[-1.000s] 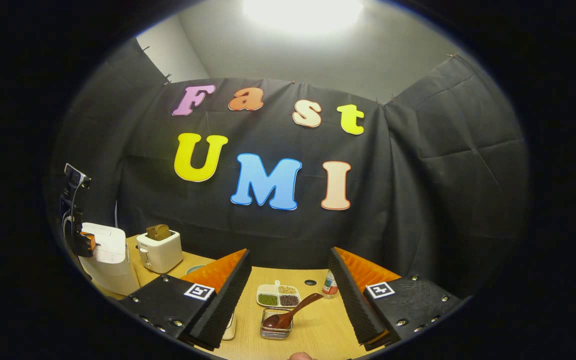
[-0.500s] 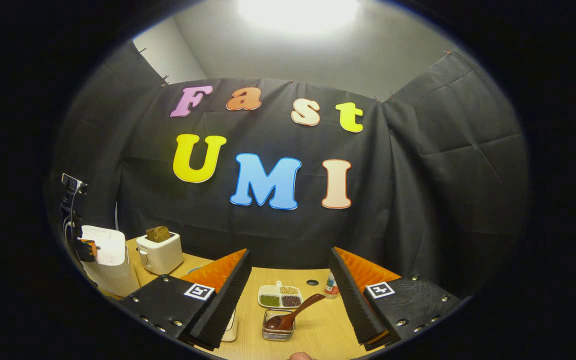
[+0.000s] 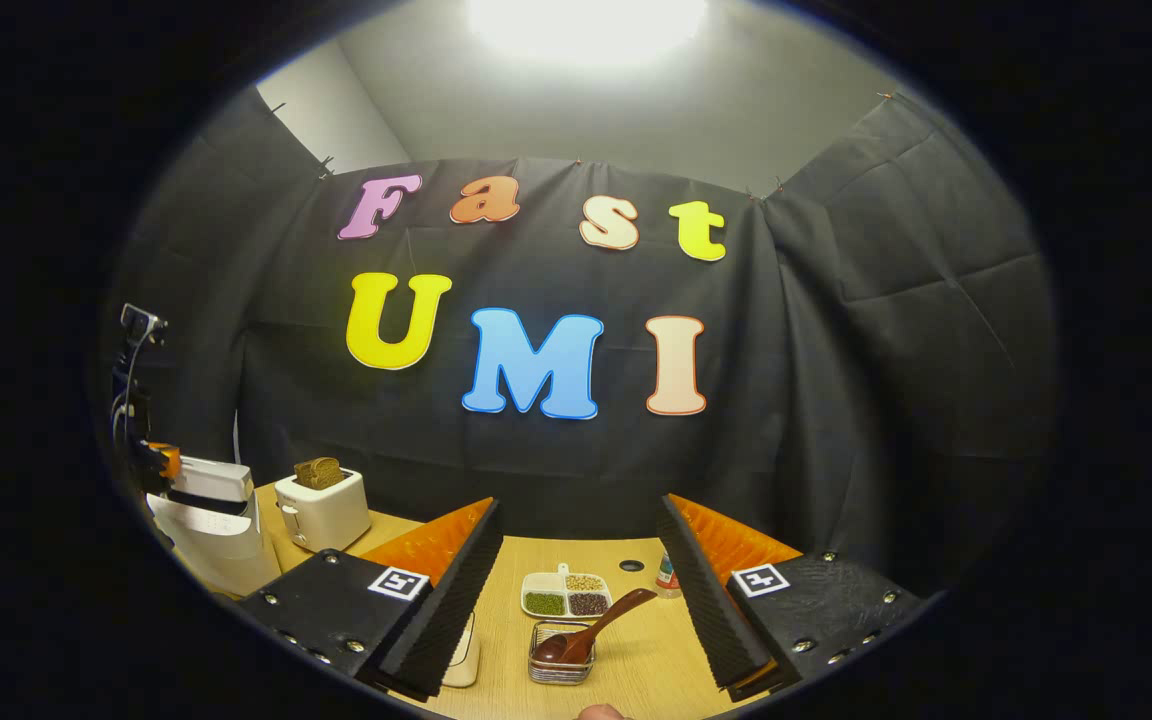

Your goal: Close the left gripper, press the button to open the rice cooker; take a wooden spoon from the chopstick holder with the right hand, scoop a spoonful of rice and pour it into the rice cooker, then put the wooden spoon back into the chopstick holder.

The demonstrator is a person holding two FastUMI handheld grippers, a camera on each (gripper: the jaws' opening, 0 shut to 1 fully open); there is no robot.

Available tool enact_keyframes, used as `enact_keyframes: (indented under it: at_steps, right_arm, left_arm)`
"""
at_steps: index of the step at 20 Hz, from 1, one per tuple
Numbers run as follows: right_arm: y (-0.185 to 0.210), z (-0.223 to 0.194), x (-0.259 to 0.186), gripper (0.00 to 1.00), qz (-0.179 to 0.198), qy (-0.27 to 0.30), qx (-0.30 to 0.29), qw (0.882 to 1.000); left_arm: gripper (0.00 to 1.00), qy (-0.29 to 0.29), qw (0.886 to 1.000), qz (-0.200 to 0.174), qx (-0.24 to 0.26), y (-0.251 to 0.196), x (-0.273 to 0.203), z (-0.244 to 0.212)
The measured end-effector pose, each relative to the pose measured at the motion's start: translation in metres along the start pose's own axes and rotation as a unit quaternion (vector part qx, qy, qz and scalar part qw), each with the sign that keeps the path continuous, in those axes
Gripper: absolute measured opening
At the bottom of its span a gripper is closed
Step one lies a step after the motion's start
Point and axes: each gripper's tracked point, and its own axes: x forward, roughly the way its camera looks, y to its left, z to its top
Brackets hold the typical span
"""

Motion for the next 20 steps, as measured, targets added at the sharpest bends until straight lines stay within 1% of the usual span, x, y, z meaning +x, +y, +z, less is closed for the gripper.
enact_keyframes:
  at_steps: [2, 3, 4, 5, 6, 8, 10, 12, 14, 16, 17, 19, 20]
  right_arm:
    - [-0.004, 0.001, 0.005, 0.95, 0.000, -0.002, 0.003, 1.000]
    - [-0.006, 0.003, 0.008, 0.95, 0.000, -0.004, 0.005, 1.000]
    - [-0.008, 0.004, 0.012, 0.95, 0.000, -0.006, 0.007, 1.000]
    - [-0.010, 0.004, 0.016, 0.95, -0.001, -0.007, 0.008, 1.000]
    - [-0.013, 0.005, 0.019, 0.95, -0.001, -0.008, 0.010, 1.000]
    - [-0.017, 0.002, 0.028, 0.95, -0.001, -0.006, 0.013, 1.000]
    - [-0.023, -0.006, 0.037, 0.95, -0.003, 0.002, 0.019, 1.000]
    - [-0.028, -0.017, 0.049, 0.95, -0.005, 0.018, 0.025, 1.000]
    - [-0.033, -0.027, 0.060, 0.95, -0.006, 0.031, 0.033, 0.999]
    - [-0.038, -0.040, 0.070, 0.95, -0.006, 0.046, 0.040, 0.998]
    - [-0.040, -0.048, 0.076, 0.95, -0.007, 0.055, 0.041, 0.998]
    - [-0.044, -0.065, 0.087, 0.95, -0.007, 0.077, 0.048, 0.996]
    - [-0.045, -0.075, 0.093, 0.95, -0.006, 0.090, 0.054, 0.994]
  left_arm:
    - [0.09, -0.028, 1.000, 0.002, -0.001, 0.004, -0.006, 0.026]
    - [0.12, -0.035, 0.999, -0.001, -0.005, 0.002, -0.012, 0.035]
    - [0.09, -0.046, 0.999, -0.009, -0.009, 0.000, -0.018, 0.045]
    - [0.12, -0.057, 0.998, -0.017, -0.010, -0.004, -0.023, 0.053]
    - [0.12, -0.070, 0.997, -0.029, -0.011, -0.010, -0.033, 0.063]
    - [0.56, -0.094, 0.994, -0.056, -0.013, -0.024, -0.052, 0.079]
    - [1.00, -0.121, 0.991, -0.059, -0.014, -0.030, -0.067, 0.098]
    - [0.91, -0.132, 0.989, -0.065, -0.018, -0.038, -0.085, 0.103]
    - [1.00, -0.138, 0.988, -0.073, -0.015, -0.046, -0.102, 0.106]
    - [0.96, -0.144, 0.987, -0.075, -0.008, -0.051, -0.115, 0.109]
    - [1.00, -0.144, 0.987, -0.076, -0.005, -0.053, -0.120, 0.109]
    - [1.00, -0.140, 0.987, -0.079, -0.006, -0.056, -0.128, 0.105]
    - [0.97, -0.136, 0.988, -0.077, -0.007, -0.055, -0.131, 0.103]
